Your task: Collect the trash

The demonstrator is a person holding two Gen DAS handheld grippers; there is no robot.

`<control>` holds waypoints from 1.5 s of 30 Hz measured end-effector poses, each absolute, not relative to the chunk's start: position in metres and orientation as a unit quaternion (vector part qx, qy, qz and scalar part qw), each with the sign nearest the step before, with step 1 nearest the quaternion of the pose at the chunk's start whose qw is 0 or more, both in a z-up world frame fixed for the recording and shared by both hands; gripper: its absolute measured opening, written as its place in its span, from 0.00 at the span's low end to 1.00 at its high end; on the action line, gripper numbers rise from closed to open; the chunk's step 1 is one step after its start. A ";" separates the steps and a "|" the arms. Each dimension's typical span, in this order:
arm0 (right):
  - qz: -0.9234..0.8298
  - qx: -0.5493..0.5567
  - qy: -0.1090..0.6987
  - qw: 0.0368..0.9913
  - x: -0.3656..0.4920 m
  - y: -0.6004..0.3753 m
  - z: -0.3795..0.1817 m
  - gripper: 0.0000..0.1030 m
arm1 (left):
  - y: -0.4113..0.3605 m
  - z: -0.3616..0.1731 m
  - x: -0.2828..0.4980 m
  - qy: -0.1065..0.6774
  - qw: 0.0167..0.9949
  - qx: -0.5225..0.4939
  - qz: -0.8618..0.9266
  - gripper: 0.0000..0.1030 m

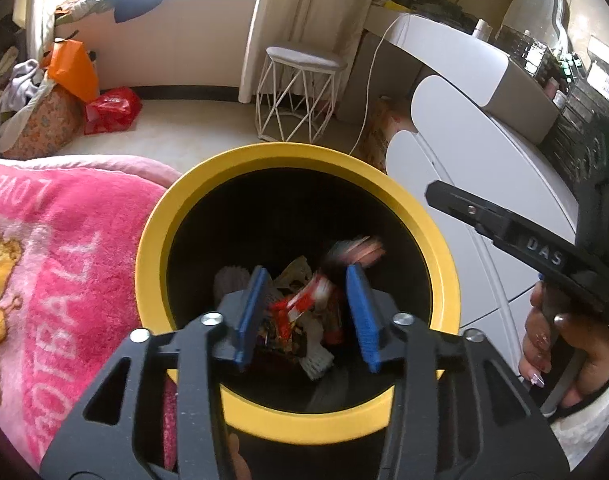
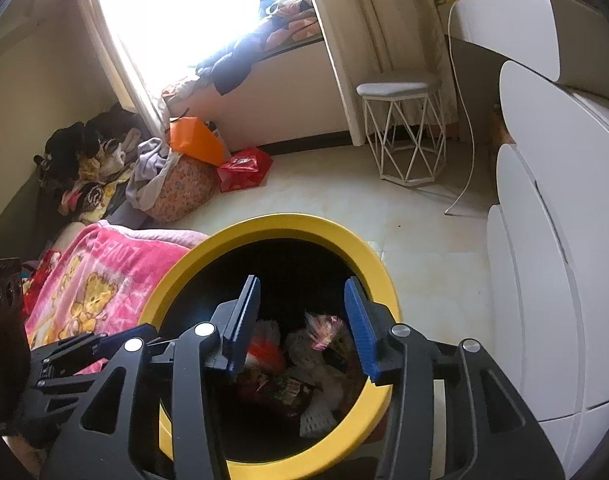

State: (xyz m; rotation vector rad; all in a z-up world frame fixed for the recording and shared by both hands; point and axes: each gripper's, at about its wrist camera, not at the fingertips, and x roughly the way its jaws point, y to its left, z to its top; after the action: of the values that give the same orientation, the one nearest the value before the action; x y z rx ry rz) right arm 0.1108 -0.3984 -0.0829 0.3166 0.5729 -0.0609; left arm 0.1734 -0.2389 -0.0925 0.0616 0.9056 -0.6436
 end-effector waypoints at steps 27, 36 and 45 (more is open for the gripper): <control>-0.036 0.102 0.246 0.963 0.070 -0.362 -0.059 0.92 | -0.177 -0.056 0.145 0.390 0.888 -0.019 -0.241 0.89; -0.016 0.073 0.243 0.967 0.061 -0.329 -0.057 0.94 | -0.138 -0.045 0.126 0.375 0.904 -0.031 -0.203 0.89; 0.015 0.041 0.220 0.975 0.046 -0.288 -0.060 0.94 | -0.099 -0.040 0.099 0.350 0.926 -0.027 -0.143 0.90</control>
State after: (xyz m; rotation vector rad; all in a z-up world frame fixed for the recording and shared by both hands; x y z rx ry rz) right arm 0.0458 -0.2876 -0.0598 0.0818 0.4438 0.0301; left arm 0.0993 -0.0993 -0.0402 -0.0563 0.7171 -0.2926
